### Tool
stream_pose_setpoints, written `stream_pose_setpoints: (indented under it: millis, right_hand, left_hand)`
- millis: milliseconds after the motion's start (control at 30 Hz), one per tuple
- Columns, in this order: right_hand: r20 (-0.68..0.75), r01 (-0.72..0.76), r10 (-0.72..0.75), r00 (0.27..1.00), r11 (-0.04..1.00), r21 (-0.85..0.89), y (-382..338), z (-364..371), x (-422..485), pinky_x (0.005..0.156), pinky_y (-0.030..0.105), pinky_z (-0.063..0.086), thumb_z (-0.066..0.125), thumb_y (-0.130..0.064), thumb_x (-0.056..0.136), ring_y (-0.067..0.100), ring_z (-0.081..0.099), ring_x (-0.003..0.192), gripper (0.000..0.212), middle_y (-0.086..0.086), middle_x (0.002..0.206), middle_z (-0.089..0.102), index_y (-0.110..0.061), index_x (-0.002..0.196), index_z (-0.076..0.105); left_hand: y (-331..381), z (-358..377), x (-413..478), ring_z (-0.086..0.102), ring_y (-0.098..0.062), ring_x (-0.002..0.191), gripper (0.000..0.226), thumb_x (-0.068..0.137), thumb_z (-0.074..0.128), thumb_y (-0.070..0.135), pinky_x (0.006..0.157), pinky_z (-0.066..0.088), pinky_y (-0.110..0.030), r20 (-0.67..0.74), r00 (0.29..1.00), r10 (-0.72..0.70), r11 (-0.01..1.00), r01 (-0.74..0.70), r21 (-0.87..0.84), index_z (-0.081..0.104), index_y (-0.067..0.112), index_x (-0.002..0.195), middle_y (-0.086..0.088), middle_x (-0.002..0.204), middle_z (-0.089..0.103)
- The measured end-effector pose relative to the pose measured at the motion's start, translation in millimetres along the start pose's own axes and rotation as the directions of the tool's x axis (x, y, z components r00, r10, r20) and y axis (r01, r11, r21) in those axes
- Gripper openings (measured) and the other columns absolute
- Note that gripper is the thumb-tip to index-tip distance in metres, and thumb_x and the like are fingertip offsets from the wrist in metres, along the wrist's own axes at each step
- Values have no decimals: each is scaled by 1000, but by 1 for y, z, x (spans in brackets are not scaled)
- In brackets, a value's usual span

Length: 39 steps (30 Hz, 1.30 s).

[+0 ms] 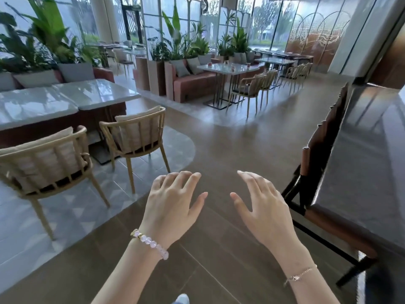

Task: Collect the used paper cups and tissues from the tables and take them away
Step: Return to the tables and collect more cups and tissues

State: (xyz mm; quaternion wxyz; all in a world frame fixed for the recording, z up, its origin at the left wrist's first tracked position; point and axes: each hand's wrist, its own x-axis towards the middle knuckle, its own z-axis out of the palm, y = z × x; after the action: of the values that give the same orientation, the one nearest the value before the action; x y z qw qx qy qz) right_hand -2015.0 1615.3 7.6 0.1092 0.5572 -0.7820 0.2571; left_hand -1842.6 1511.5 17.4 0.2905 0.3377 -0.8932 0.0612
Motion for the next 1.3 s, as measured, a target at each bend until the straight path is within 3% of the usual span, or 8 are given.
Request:
stream_pose_setpoints:
  millis: [233, 533, 1300]
  right_hand:
    - [-19, -96, 96, 995, 995, -34, 7, 56, 159, 101, 33, 37, 24, -60, 87, 15, 43, 129, 63, -8, 138, 49, -28, 138, 42]
    - [-18, -166, 166, 986, 984, -57, 51, 120, 294, 103, 32, 35, 22, -60, 86, 14, 40, 131, 65, -9, 139, 47, -29, 139, 40]
    - [-58, -185, 182, 982, 981, -50, 262, 275, 728, 99, 33, 38, 24, -59, 86, 15, 43, 128, 63, -9, 137, 48, -28, 138, 42]
  left_hand:
    - [-78, 75, 154, 63, -21, 96, 45, 88, 39, 47, 86, 47, -40, 19, 996, 89, 994, -88, -63, 62, 17, 113, 4, 104, 66]
    - [-137, 158, 288, 62, -21, 97, 45, 88, 38, 46, 86, 46, -39, 2, 989, 150, 981, -149, -124, 61, 17, 112, 4, 104, 65]
    - [-223, 436, 717, 63, -21, 95, 43, 87, 41, 45, 85, 45, -39, -47, 987, 156, 979, -161, -127, 63, 16, 110, 5, 102, 66]
